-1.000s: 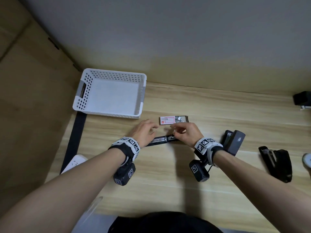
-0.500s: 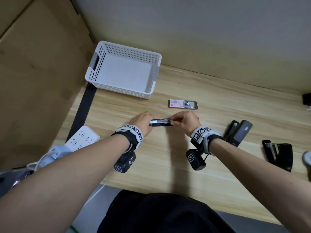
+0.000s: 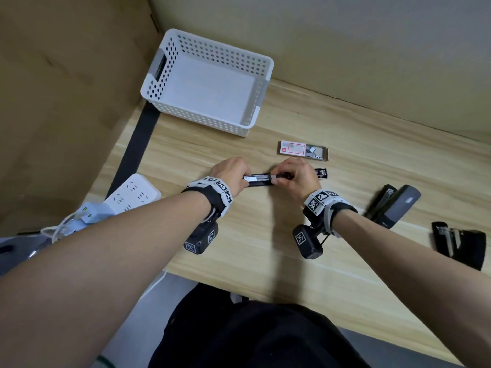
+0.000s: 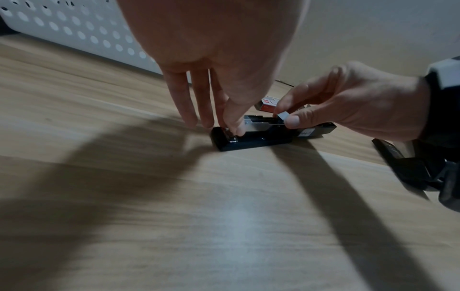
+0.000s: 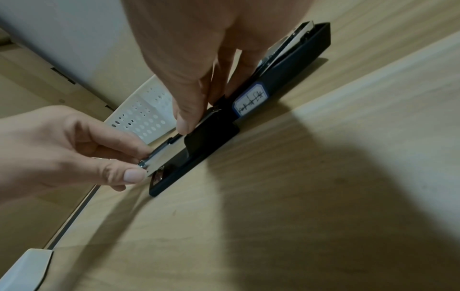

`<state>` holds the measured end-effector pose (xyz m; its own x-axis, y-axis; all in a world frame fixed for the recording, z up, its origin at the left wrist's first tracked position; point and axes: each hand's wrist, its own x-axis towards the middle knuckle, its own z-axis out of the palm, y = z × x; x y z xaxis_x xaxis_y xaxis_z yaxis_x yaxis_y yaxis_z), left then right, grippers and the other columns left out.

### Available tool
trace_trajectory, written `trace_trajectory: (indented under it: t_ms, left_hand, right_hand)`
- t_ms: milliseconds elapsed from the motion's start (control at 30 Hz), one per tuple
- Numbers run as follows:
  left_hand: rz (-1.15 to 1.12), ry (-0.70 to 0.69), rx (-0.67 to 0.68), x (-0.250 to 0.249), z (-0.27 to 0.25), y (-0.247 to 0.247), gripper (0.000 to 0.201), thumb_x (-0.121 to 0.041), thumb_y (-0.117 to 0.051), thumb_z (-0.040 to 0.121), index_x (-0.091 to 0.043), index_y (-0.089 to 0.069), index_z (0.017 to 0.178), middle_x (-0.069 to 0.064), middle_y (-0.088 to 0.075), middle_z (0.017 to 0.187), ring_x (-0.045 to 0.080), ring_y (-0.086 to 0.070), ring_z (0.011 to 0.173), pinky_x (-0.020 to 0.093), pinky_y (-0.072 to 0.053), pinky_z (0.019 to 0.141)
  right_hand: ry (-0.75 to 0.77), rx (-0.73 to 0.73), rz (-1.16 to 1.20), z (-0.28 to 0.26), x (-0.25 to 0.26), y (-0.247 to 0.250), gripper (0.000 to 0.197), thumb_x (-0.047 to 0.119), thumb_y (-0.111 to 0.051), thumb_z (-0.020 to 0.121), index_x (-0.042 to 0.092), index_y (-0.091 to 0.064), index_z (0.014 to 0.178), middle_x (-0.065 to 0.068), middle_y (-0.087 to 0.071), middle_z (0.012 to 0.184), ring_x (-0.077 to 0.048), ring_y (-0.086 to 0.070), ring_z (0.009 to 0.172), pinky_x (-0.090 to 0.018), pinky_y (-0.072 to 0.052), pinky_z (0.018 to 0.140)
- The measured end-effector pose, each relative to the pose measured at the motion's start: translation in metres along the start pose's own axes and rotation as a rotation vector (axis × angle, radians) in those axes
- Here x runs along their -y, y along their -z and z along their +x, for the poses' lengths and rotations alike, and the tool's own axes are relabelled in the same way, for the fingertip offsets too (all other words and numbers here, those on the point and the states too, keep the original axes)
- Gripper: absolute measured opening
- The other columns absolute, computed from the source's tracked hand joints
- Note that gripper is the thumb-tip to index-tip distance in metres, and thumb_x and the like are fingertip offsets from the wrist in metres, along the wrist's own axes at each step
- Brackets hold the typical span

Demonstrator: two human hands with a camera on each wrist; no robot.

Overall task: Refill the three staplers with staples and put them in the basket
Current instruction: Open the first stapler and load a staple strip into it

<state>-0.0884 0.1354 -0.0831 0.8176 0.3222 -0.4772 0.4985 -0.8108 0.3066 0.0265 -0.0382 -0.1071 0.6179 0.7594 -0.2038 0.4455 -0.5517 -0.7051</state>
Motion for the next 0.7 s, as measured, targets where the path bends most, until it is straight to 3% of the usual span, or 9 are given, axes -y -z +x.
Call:
trace_trajectory:
  t_ms: [300,467,700]
  left_hand:
    - [-0.008,0.027,0.029,-0.0024,0.0006,0.0003,0.010,-0.027,-0.072,0.085,-0.029,-0.076,0.094,-0.001,-0.067,0.091,0.025,-0.061,0.079,0.029,-0.039,0.061]
    - [-0.009,0.055,0.057,-0.0034,0.0010,0.0030,0.011,-0.028,-0.073,0.085,-0.030,-0.076,0.096,-0.001,-0.066,0.090,0.025,-0.061,0.078,0.029,-0.039,0.061]
    - [-0.005,0.059,0.068,-0.0058,0.0000,0.0081,0.012,-0.026,-0.073,0.085,-0.030,-0.077,0.095,-0.001,-0.067,0.083,0.024,-0.062,0.073,0.029,-0.041,0.059]
  right_hand:
    - [-0.022,0.006,-0.018,0.0039,-0.0030,-0.0031,0.018,0.022,-0.081,0.074,0.024,-0.076,0.091,0.007,-0.068,0.096,-0.021,-0.053,0.095,-0.041,-0.045,0.087]
    - [-0.035,-0.014,0.034,0.0028,-0.0038,-0.0071,0.017,0.024,-0.081,0.073,0.029,-0.077,0.088,0.012,-0.069,0.093,-0.021,-0.052,0.095,-0.039,-0.045,0.087]
    - [-0.046,0.020,-0.023,0.0030,-0.0024,-0.0057,0.025,0.026,-0.081,0.073,0.032,-0.075,0.096,0.013,-0.068,0.096,-0.020,-0.050,0.091,-0.039,-0.045,0.085]
